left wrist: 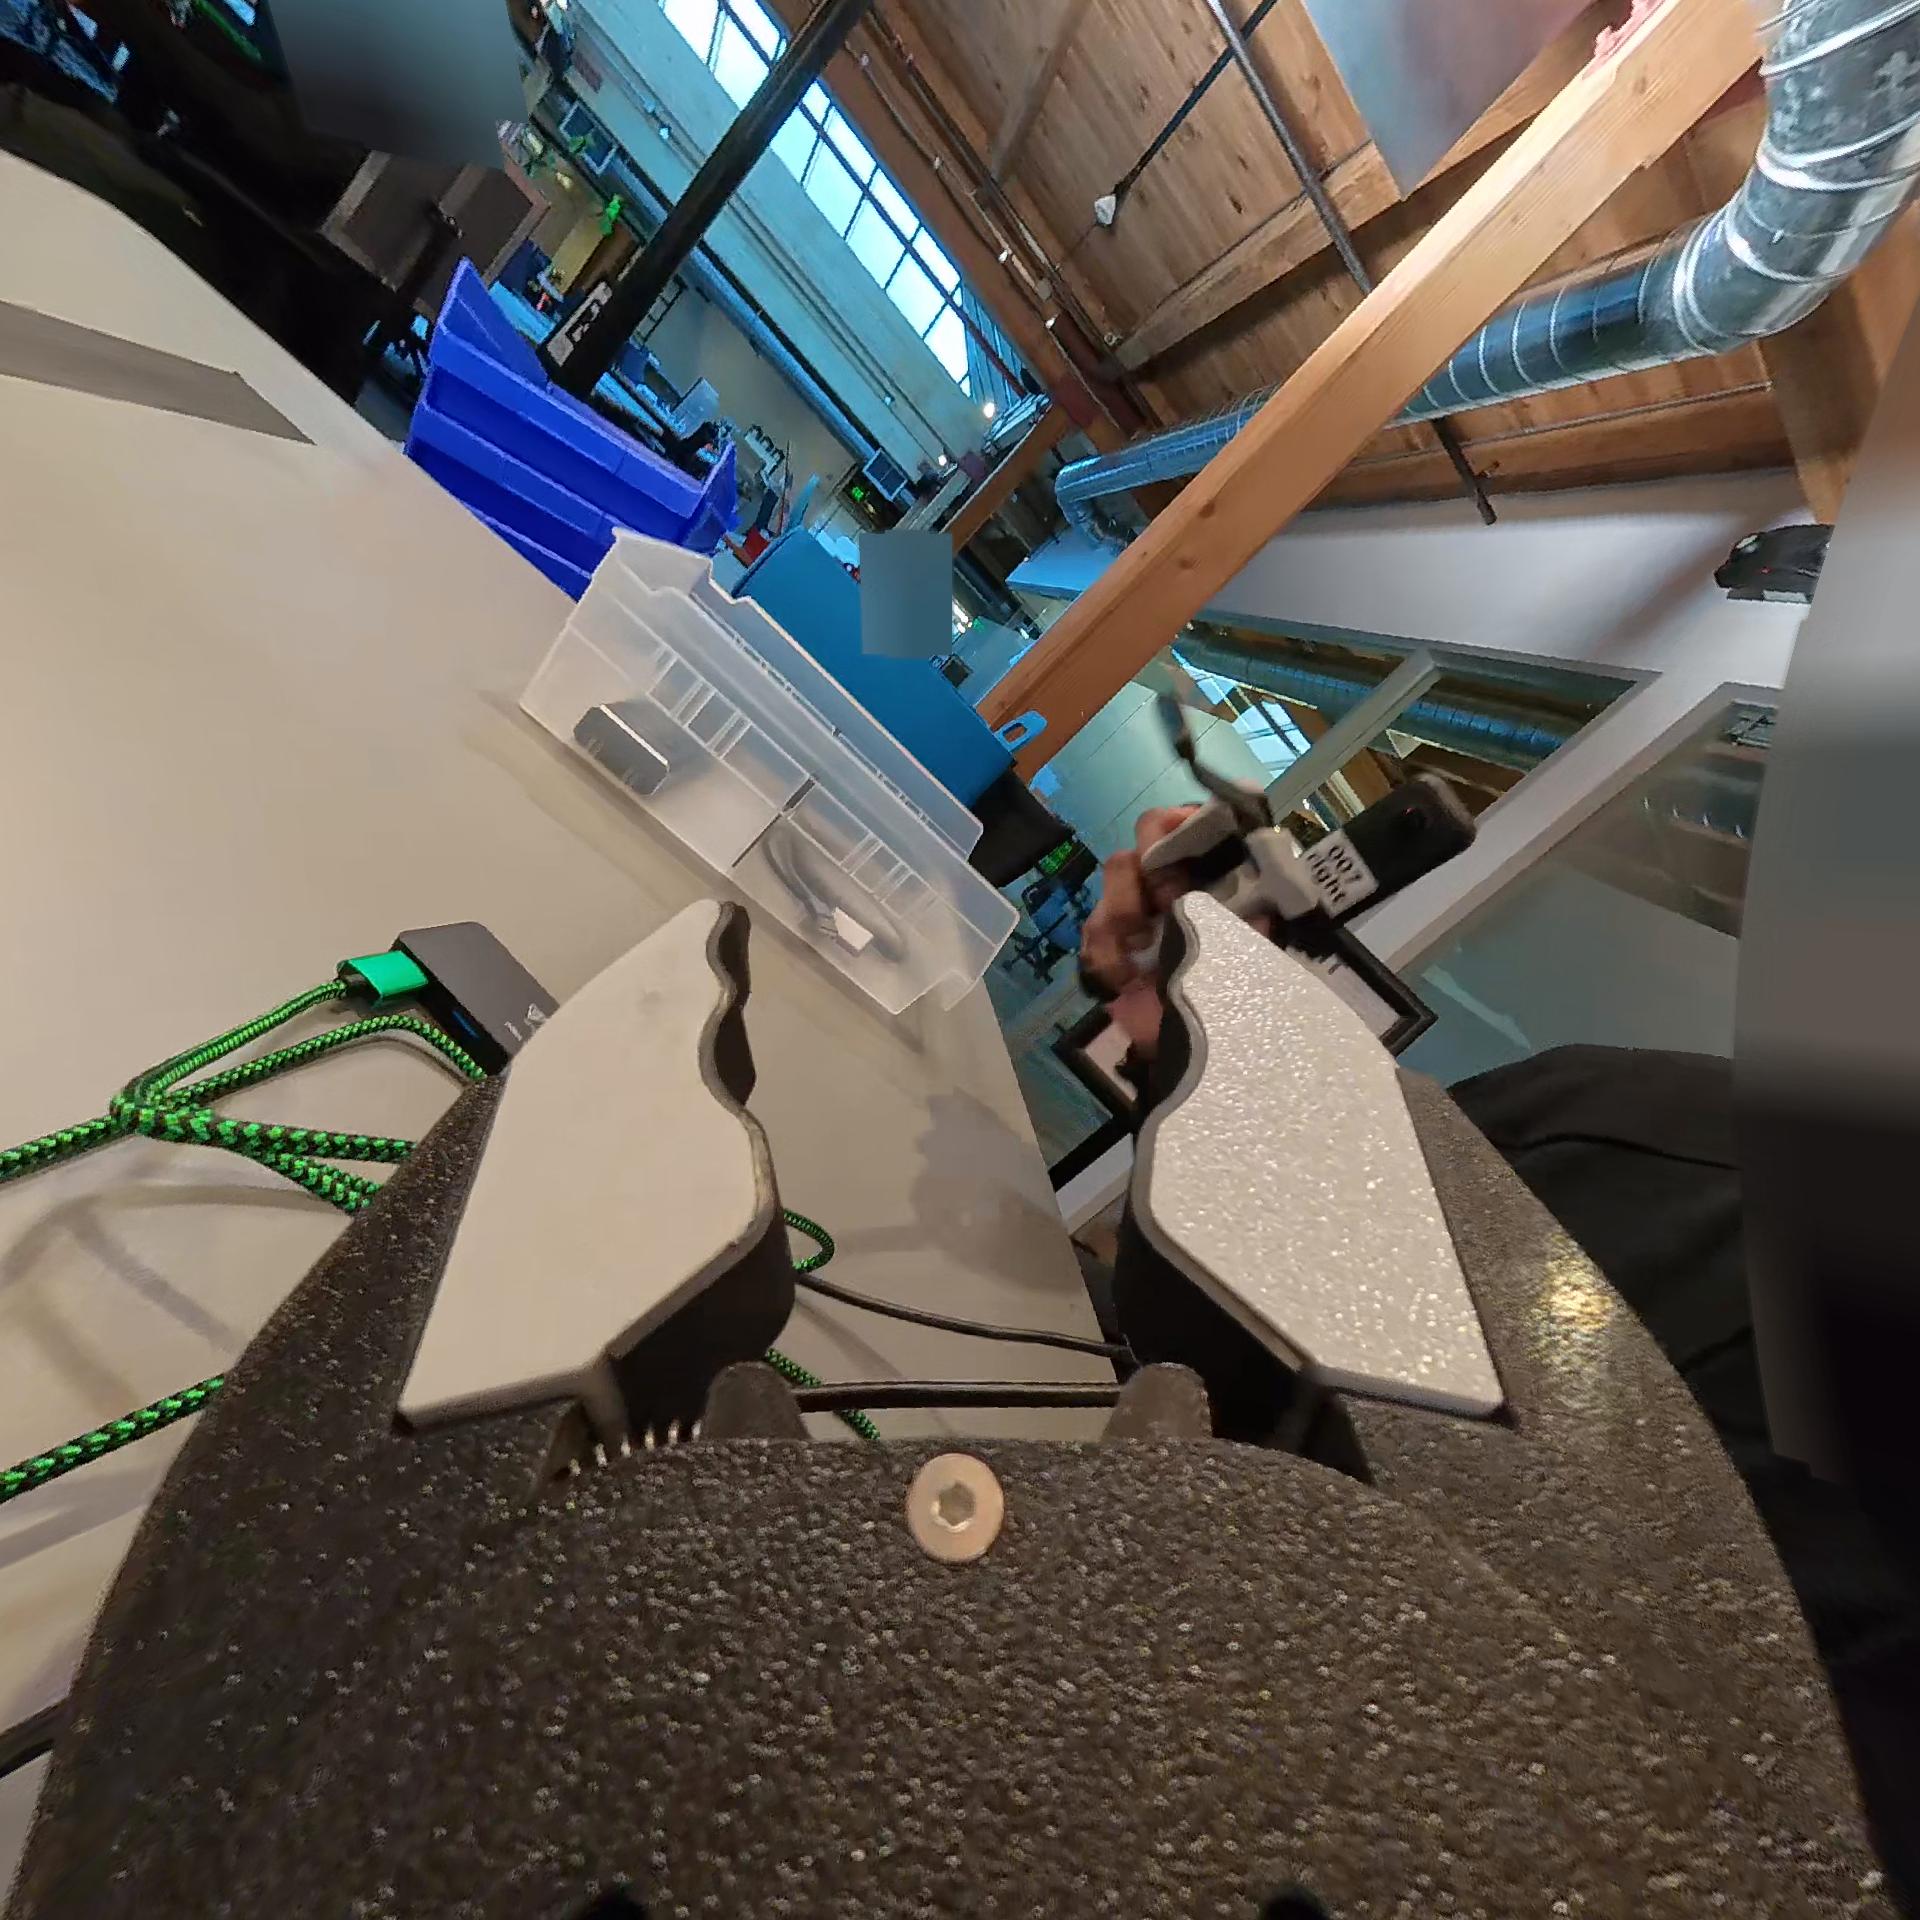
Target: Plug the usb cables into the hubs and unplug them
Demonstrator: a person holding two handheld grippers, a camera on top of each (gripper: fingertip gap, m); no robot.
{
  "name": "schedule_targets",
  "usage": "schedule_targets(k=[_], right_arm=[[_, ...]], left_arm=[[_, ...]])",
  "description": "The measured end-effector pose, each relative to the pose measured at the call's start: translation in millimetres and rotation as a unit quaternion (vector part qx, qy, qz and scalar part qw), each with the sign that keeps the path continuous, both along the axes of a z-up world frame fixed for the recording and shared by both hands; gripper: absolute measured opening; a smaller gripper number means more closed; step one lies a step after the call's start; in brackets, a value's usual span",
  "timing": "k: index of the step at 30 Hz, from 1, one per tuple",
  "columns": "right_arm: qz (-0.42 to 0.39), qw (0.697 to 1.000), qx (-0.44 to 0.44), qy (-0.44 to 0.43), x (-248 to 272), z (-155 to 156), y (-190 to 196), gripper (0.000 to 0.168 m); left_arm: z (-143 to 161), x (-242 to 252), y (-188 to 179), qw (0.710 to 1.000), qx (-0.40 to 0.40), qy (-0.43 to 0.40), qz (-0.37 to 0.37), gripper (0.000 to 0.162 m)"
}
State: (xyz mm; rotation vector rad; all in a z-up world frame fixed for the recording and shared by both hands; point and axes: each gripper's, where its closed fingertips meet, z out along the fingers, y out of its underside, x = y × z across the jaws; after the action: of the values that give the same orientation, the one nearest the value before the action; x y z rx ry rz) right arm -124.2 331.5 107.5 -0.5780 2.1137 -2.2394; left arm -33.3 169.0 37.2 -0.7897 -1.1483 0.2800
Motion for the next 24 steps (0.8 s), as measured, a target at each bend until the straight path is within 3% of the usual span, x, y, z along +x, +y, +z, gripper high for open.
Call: schedule_targets(k=[5,10,18,21,24], right_arm=[[-0.088,0.99,0.109,-0.001,-98,5,58,0.015],[-0.126,0.959,0.251,-0.043,-177,-48,100,0.015],[-0.172,0.916,0.359,-0.055,-221,-126,94,0.015],[-0.196,0.901,0.386,-0.025,-228,-132,91,0.034],[-0.216,0.9,0.379,-0.008,-231,-116,92,0.047]], left_arm=[[-13,-6,5,1.0,-0.004,-0.026,-0.008,0.073],[-14,-6,1,0.999,-0.01,-0.03,0.003,0.071],[-13,0,-9,0.999,-0.021,-0.027,0.023,0.067],[-15,0,-9,0.999,-0.029,-0.033,0.022,0.067],[-17,0,-10,0.998,-0.034,-0.039,0.023,0.067]])
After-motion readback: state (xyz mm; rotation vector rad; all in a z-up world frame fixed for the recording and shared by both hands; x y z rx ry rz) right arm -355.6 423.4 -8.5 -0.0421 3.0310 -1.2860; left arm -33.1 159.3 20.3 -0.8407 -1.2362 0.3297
